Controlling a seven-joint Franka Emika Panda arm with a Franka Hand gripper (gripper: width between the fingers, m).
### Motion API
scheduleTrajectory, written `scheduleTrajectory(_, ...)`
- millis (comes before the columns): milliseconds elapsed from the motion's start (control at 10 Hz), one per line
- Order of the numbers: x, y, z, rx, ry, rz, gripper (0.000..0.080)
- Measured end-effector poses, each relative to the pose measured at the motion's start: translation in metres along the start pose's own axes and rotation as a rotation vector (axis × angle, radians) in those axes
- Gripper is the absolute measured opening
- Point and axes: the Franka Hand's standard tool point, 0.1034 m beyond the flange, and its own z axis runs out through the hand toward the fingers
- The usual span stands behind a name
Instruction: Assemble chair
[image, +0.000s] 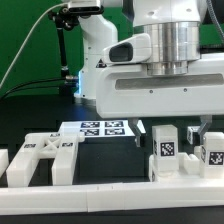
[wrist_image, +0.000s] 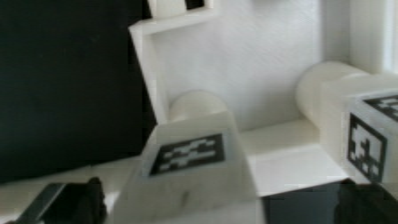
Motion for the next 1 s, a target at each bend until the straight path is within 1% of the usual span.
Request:
scheduleTrajectory(100,0.0001,0.0003,0.0,0.0,0.0,-0.003,0.0526)
scheduleTrajectory(200,0.0001,0.0002,0.0,0.0,0.0,0.001,0.0386)
scheduleTrajectory(300,0.0,-0.0001,0.0,0.003,-0.001,0.121,0.0285)
scheduleTrajectory(400,0.0,-0.0002,0.0,0.003,-0.001,0.161,0.0285)
scheduleTrajectory(700,0.0013,-0.0005,0.0004,0.001,-0.005,0.512,0.0285)
scheduleTrajectory(800,0.0025,0.0001,0.0011,0.009,-0.008,0.698,0.0285)
scheduleTrajectory(1000,0.003,-0.0007,0.0018,0.036,-0.024,1.064,0.0285)
